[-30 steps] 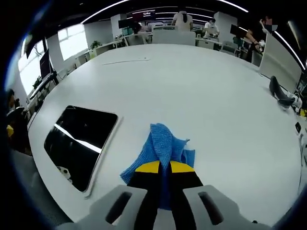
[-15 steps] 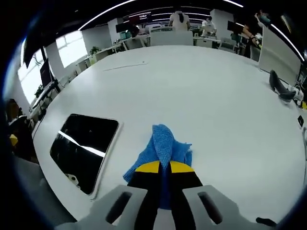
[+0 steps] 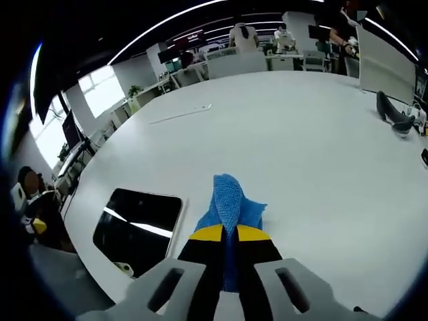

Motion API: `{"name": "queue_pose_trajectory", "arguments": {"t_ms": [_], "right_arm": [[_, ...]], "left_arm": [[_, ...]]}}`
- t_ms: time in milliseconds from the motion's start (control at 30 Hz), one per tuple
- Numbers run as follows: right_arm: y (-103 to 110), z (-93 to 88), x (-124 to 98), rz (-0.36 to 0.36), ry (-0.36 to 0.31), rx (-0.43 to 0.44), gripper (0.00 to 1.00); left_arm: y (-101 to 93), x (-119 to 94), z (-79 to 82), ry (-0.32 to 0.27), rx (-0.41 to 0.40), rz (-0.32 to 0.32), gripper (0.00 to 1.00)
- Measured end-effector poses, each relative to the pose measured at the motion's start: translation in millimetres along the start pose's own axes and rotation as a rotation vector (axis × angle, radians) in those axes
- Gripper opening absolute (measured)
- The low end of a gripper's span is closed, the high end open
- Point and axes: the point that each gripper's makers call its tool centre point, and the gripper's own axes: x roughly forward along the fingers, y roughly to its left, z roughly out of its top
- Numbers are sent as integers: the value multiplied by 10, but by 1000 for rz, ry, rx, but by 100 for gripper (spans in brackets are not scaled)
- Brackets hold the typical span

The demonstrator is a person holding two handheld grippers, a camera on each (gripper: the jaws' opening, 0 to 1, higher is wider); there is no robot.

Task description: Wipe the mirror surface with the cleaning cloth until all visible marks leave the cleaned area.

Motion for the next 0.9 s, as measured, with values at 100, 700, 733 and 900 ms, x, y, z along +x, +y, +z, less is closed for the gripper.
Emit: {"name": "queue_pose_trajectory", "arguments": {"t_ms": [100,700,733,900], "right_arm": [[67,7,16,9,8,3,0],[703,9,440,76,82,-26,0],[710,-2,482,70,90,-26,0],[786,-51,591,68,121,-17,0]], "left_arm": [[0,12,0,0,6,-4,98],[4,118,19,-18,5,-29,98],[8,124,16,-17,7,-33,98],[37,118,9,-15,6,-40,98]]}}
